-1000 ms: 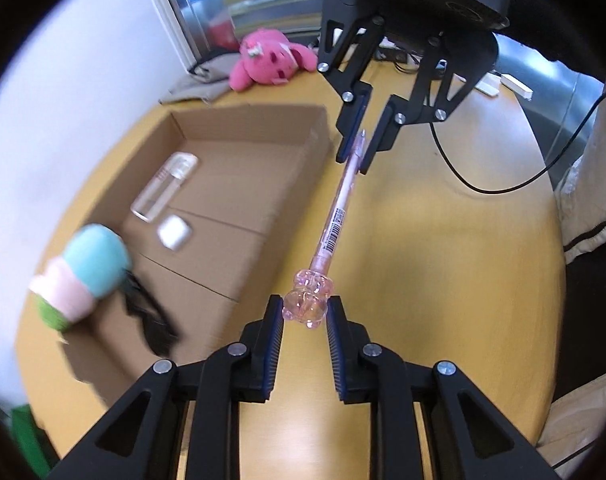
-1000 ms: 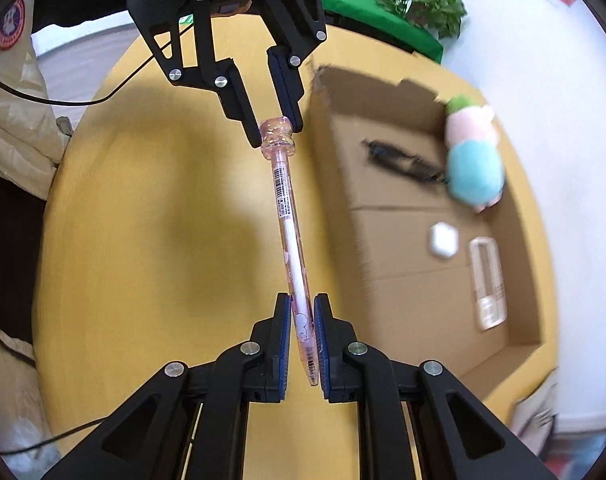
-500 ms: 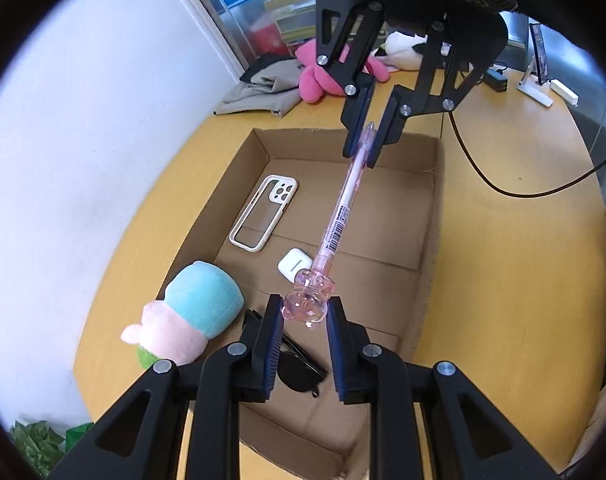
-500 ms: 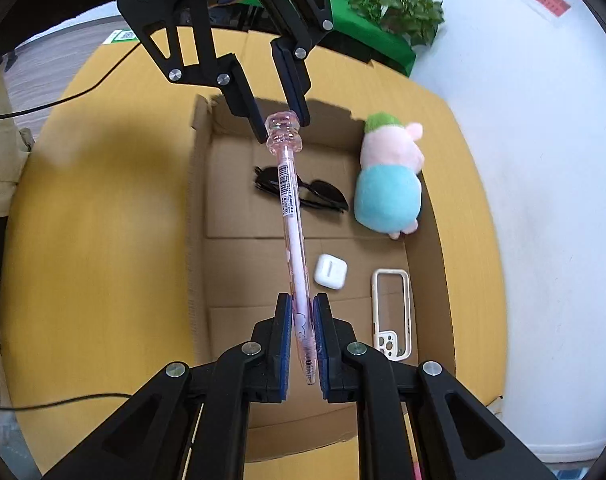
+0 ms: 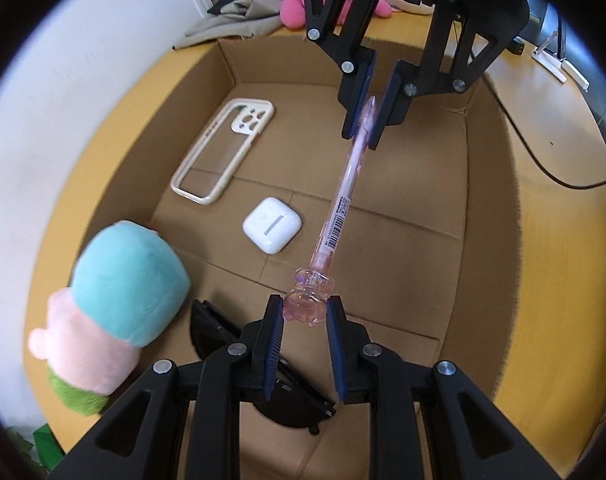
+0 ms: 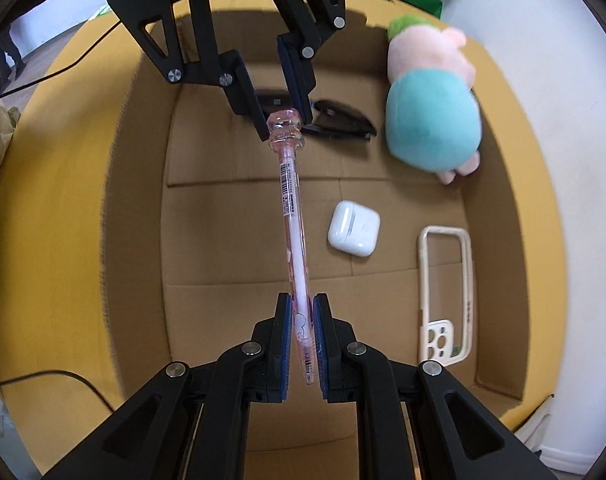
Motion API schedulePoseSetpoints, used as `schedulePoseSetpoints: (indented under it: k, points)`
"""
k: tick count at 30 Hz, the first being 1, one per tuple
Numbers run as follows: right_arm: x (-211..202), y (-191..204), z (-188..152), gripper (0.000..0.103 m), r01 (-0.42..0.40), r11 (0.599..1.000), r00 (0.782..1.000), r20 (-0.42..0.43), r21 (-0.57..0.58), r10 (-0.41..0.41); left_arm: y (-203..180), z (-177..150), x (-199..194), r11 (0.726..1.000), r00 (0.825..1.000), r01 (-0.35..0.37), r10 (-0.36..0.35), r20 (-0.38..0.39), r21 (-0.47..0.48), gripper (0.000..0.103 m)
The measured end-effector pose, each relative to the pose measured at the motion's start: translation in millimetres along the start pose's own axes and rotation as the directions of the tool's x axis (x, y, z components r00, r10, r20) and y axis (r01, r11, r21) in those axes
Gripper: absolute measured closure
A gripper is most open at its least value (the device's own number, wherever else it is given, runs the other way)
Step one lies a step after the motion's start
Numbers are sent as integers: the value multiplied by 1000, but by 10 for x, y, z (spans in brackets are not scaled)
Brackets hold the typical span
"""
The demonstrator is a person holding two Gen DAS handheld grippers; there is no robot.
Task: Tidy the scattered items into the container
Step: 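Carry the pen over the box with both grippers holding it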
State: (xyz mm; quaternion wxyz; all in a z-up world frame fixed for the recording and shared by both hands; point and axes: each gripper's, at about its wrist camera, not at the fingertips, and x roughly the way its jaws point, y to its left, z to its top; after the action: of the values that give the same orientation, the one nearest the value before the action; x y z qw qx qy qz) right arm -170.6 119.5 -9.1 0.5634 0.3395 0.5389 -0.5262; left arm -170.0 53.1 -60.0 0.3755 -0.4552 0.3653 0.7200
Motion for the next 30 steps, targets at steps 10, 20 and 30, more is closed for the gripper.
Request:
schedulePoseSetpoints:
  k: [10, 20, 30]
  points:
    - [409, -74, -32, 92, -48, 999, 999, -22, 11, 49, 34, -53, 394, 1000, 997, 30, -30, -69, -4, 83]
    - [570, -73, -38, 92, -72, 997, 997, -23, 23, 73, 79, -116, 526, 998, 993, 59, -61, -101, -17, 83]
    - [540, -59, -46, 92, -76, 996, 997, -11, 44, 77, 81, -185, 453, 997, 994, 69, -72, -85, -38, 82]
